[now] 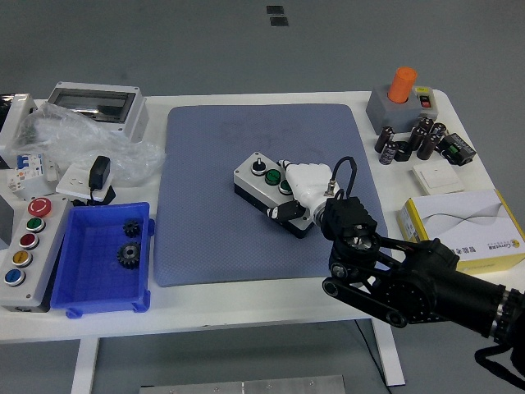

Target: Pick up the button,place it on the desk,press the button,press the button

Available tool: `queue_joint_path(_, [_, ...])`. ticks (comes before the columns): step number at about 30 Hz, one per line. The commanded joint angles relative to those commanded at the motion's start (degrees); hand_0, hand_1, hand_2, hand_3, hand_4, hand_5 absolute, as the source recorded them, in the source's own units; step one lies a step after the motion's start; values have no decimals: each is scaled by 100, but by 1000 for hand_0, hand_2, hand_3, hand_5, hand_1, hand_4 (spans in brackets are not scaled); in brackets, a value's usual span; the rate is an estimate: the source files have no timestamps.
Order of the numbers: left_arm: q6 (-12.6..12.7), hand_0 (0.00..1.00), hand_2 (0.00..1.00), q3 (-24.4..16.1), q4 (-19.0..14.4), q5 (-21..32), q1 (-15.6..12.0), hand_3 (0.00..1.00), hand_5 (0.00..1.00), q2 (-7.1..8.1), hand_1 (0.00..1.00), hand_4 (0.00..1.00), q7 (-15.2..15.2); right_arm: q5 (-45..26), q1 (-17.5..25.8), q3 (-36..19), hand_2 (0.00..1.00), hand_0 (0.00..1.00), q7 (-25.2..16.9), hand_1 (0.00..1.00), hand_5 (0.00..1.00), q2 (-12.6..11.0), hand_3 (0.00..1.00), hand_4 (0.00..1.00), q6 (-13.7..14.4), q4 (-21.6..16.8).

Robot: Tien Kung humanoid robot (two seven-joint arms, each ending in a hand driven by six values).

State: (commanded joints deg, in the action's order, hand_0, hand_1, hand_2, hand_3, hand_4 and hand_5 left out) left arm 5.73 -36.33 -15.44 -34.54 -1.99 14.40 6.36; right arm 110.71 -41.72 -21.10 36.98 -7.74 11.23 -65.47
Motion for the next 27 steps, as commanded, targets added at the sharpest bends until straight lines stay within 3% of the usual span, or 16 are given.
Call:
queue_joint_path(1, [1,610,620,-4,-1,-3,0,696,451,0,648,689,-3,6,-3,8,436,147,0,405,226,0,563,702,8,-2])
queue_joint_path(7, [13,610,620,-33,-11,-18,4,696,451,-4,648,689,-39,35,-22,81,436,147,0,405,226,-14,563,702,83,-22])
queue_joint_path(8, [16,610,620,-36,-12,-20,6,696,456,-6,647,688,-45,22,-27,101,382,174,0,401,103,-25,415,694,100,-30])
queue_joint_path(13, [43,610,620,-60,-19,-33,10,696,456,-14,647,688,-85,-52,-67,192,382,174,0,401,103,-126,415,694,254,-90])
queue_joint_path(14, [50,609,621,-59,-18,-30,9,698,457,-15,648,687,-95,-69,-76,203,360,195,0,398,65,-152,342,515,309,-107])
queue_joint_path(19, [79,609,621,-46,-15,-1,5,698,457,-17,648,687,-138,-120,-125,255,360,195,0,398,65,-265,342,515,584,-179])
queue_joint_path(20, [84,607,623,-46,-15,2,5,698,466,-18,647,683,-146,-125,-140,273,342,192,0,388,22,-290,329,448,640,-198])
queue_joint_path(23, [102,607,623,-42,-14,9,4,698,466,-19,647,683,-166,-147,-240,412,342,192,-28,388,22,-408,329,448,810,-316])
queue_joint_path(27, [118,608,624,-31,-12,16,5,701,469,-19,647,684,-179,-59,-483,746,298,170,-397,349,2,-614,325,407,1014,-542])
